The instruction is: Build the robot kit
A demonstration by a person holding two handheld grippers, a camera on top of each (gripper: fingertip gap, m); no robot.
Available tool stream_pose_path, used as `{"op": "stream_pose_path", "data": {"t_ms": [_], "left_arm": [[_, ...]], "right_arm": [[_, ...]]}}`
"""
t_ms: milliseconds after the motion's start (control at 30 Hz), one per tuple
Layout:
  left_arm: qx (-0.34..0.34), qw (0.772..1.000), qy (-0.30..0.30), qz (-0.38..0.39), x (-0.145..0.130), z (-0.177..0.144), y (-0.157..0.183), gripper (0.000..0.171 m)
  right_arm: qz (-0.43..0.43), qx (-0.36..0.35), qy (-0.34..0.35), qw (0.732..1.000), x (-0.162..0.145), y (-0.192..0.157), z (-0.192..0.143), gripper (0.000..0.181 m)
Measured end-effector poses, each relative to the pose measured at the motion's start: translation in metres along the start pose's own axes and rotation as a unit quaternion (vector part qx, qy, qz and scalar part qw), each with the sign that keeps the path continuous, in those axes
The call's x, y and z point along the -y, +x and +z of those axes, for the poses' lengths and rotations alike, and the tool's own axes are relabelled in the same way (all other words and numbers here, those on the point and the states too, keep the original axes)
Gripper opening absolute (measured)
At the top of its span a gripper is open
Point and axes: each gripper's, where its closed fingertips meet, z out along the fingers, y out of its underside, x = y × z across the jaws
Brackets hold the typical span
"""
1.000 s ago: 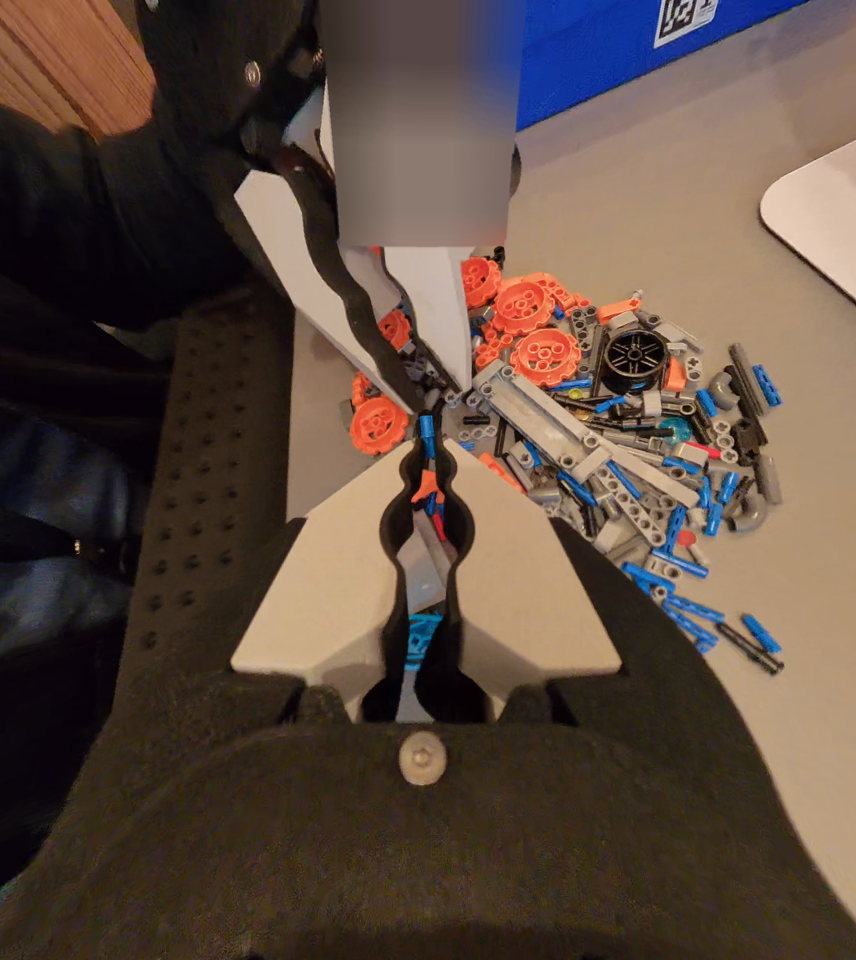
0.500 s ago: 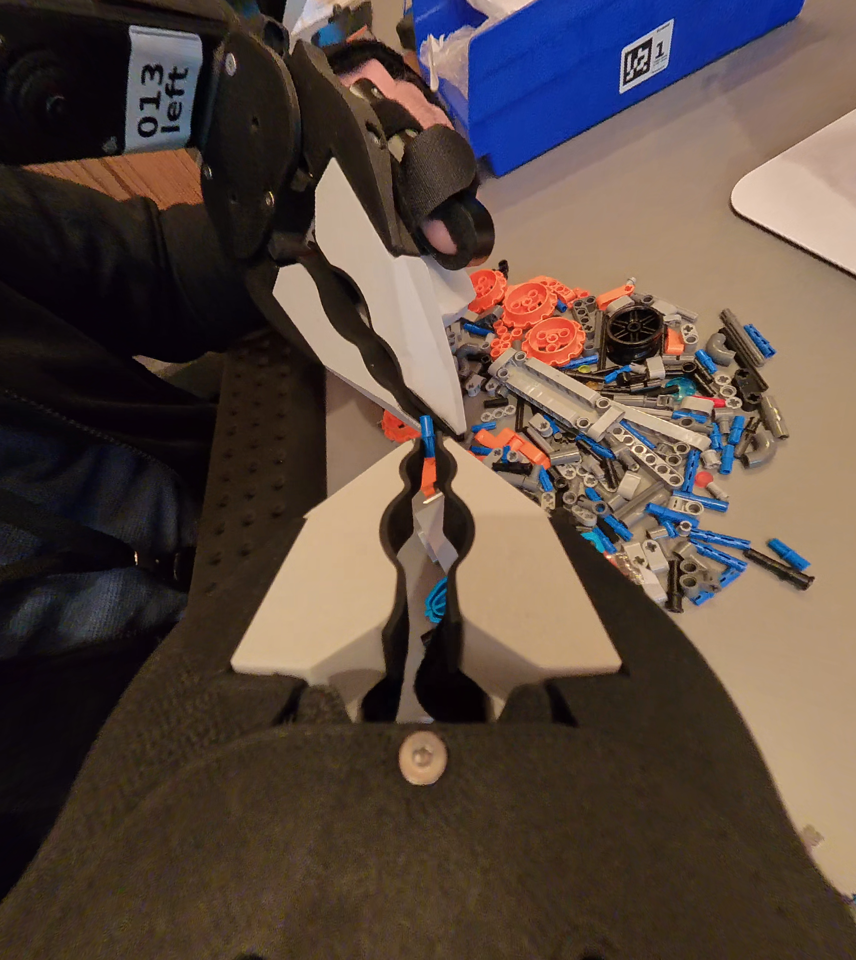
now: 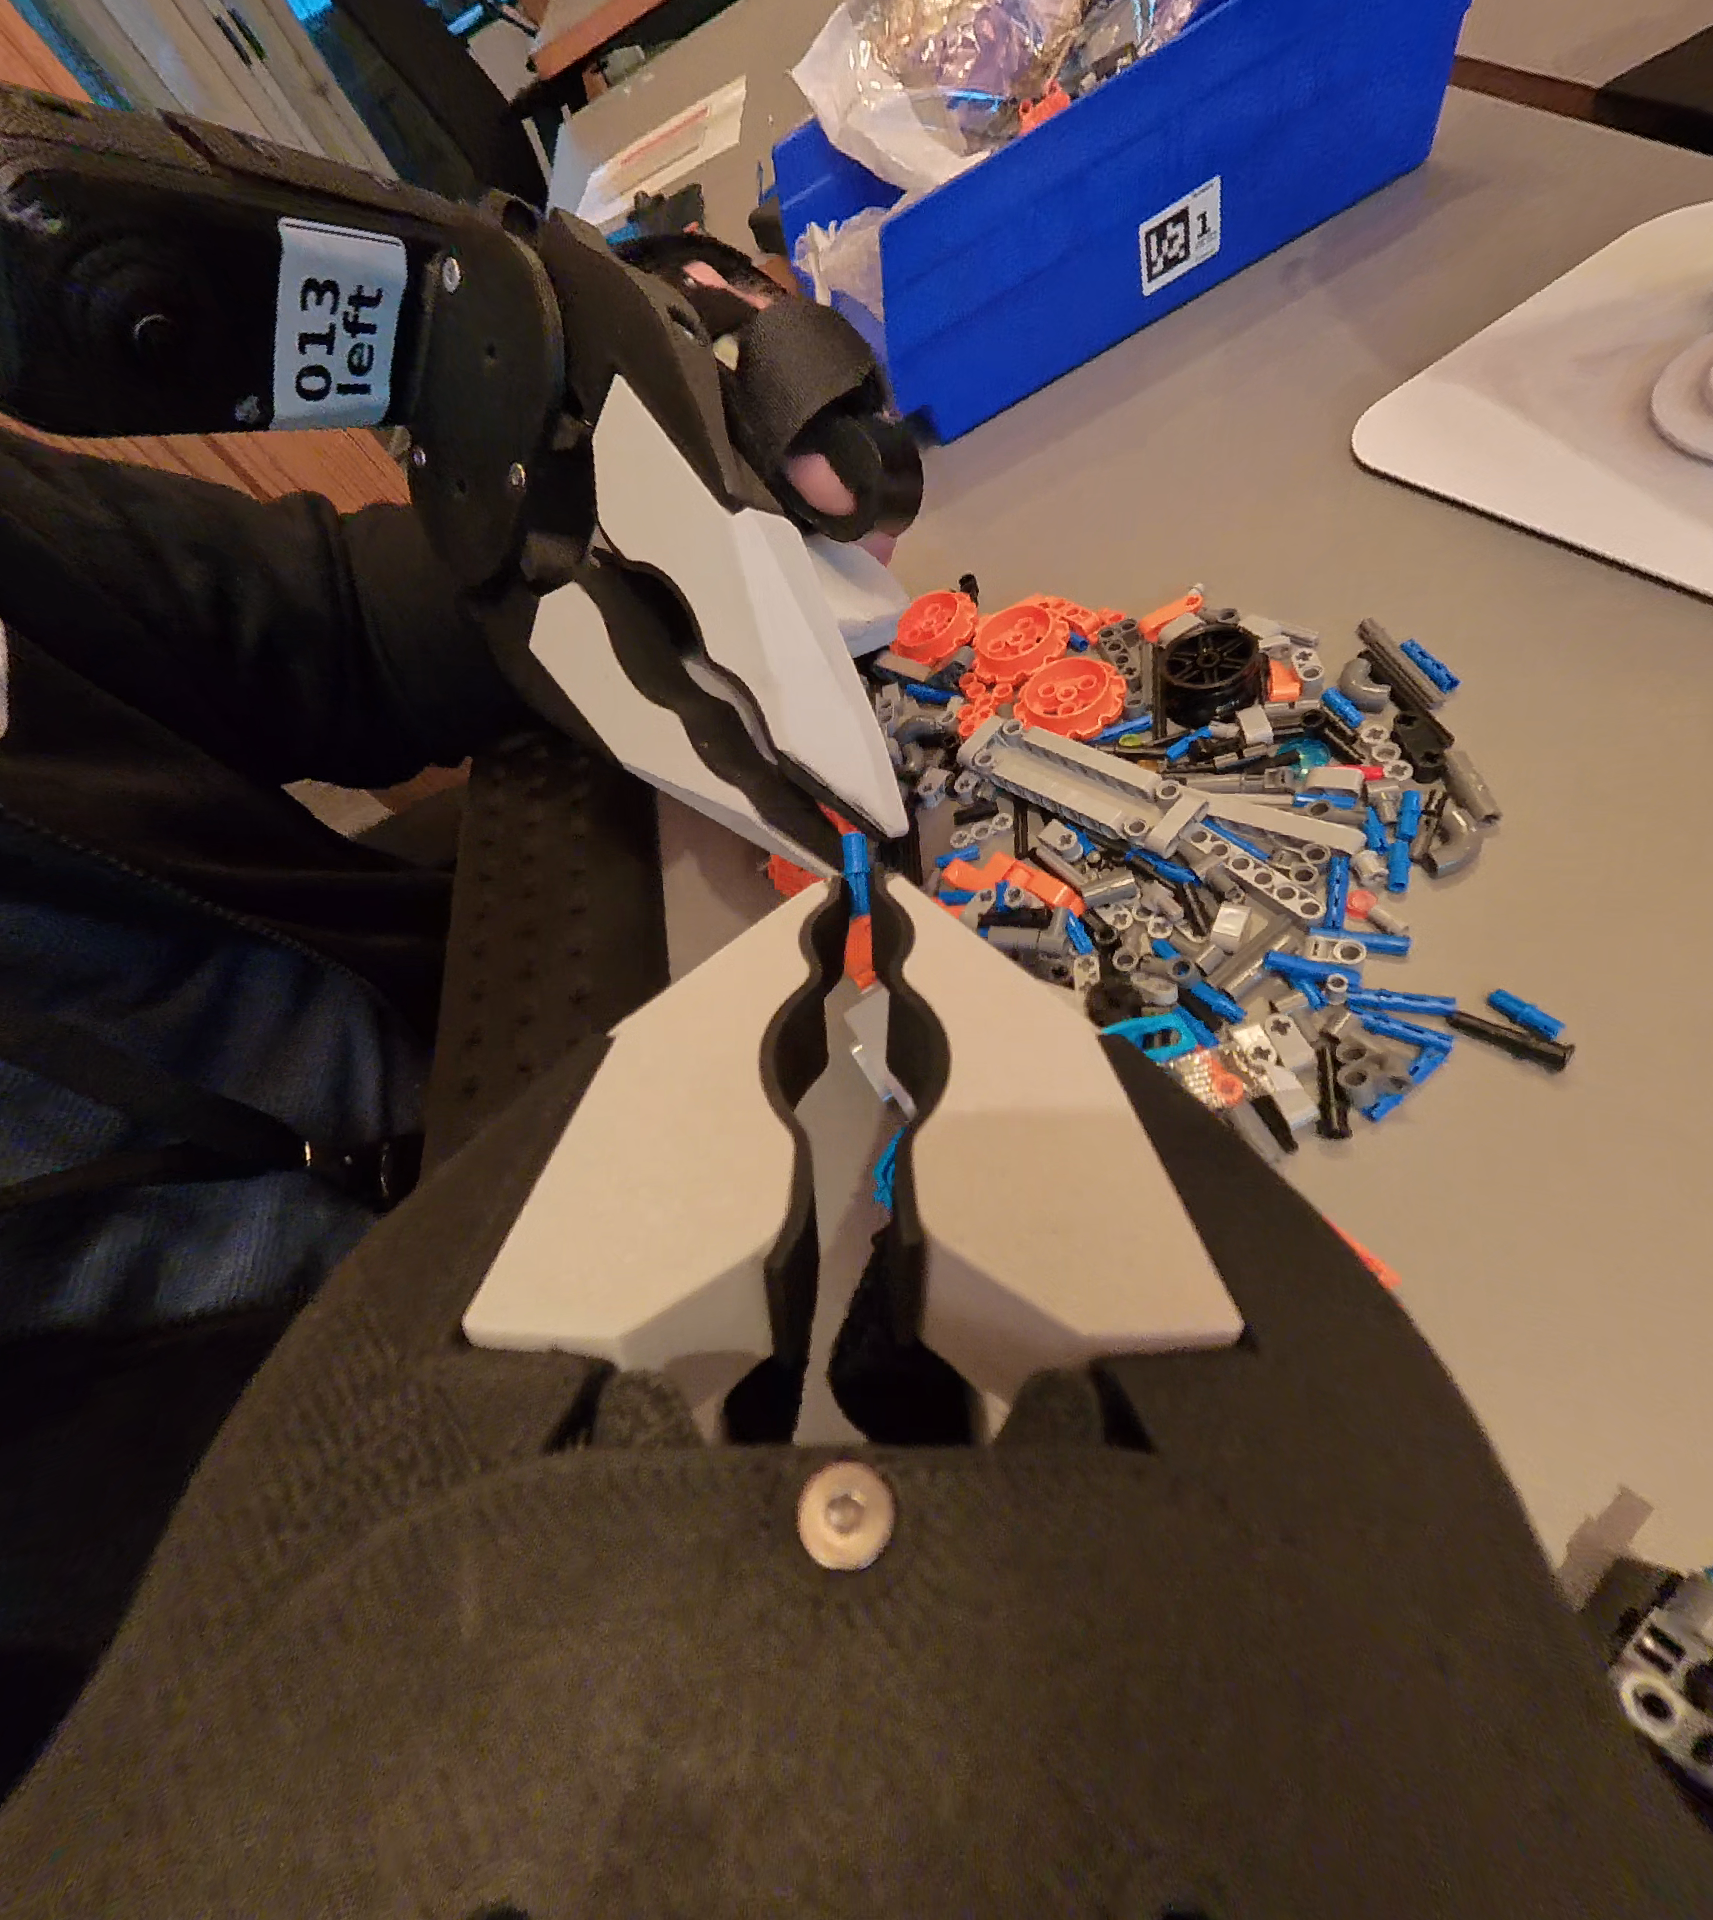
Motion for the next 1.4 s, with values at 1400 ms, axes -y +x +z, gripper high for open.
{"op": "stream_pose_path", "data": {"t_ms": [1400], "left_arm": [[0.075, 0.996, 0.053, 0.006, 0.03, 0.01, -0.015, 0.001]], "right_arm": [[-0.002, -0.032, 0.117, 0.993, 0.021, -0.012, -0.025, 0.003]]}}
